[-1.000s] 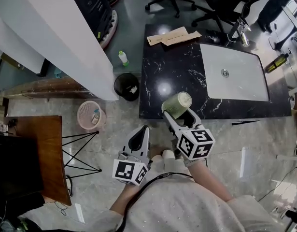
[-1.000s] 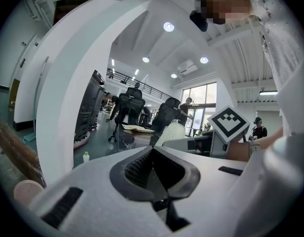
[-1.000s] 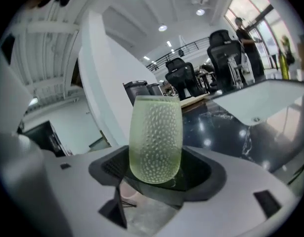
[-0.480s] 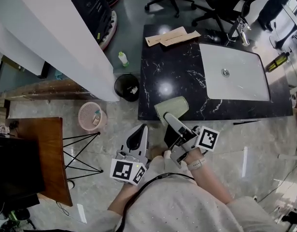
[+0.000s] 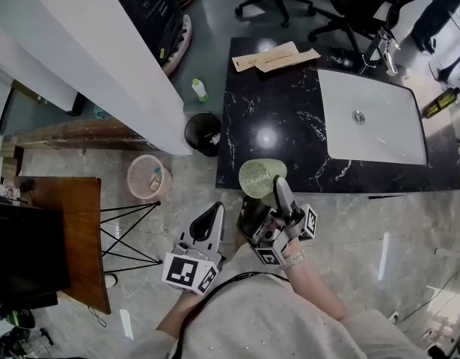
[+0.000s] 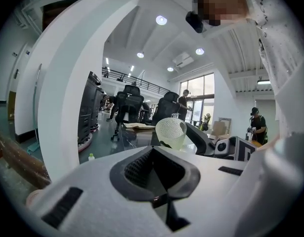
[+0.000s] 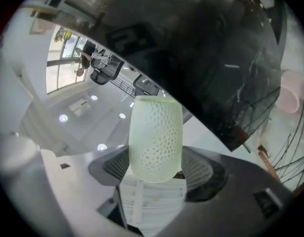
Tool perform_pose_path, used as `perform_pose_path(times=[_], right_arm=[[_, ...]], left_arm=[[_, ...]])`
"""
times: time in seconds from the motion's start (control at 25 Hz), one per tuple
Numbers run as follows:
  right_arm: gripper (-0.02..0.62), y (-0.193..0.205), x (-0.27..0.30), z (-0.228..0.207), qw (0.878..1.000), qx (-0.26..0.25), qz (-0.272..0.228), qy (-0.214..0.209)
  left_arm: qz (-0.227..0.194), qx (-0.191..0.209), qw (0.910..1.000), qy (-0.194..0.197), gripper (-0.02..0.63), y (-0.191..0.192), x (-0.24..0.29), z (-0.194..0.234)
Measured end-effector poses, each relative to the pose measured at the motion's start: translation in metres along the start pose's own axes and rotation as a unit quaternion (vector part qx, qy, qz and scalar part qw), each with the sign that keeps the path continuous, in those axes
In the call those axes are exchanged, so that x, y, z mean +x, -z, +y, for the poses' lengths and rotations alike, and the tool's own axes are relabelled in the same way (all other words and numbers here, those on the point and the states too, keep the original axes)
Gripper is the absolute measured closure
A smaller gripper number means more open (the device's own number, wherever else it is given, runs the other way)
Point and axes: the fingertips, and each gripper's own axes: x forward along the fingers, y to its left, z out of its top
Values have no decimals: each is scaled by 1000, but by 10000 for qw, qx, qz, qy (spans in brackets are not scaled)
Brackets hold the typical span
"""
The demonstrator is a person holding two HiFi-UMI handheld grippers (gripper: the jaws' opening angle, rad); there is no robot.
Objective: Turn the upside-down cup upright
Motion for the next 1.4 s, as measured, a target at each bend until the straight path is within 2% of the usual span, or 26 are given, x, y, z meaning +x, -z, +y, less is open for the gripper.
perform_pose_path(times=[0.16, 0.36, 0.88, 1.12, 1.4], right_arm=[[267, -7, 4, 7, 9966, 463, -142, -672], [267, -17, 8, 15, 9861, 1039, -430, -1225], [267, -36, 3, 37, 9609, 1390, -910, -2218], [267, -53, -8, 30, 9558, 1418, -1296, -2225], [267, -53, -9, 29, 9585, 1342, -1259, -2178]], left_arm=[[117, 63, 9999, -49, 600, 5, -4, 3], [239, 100, 9997, 2, 600, 9, -2, 1], [334, 147, 9993, 61, 600, 9, 2, 0], [334, 145, 9993, 53, 600, 10, 3, 0], [303, 135, 9994, 63, 600, 10, 4, 0]])
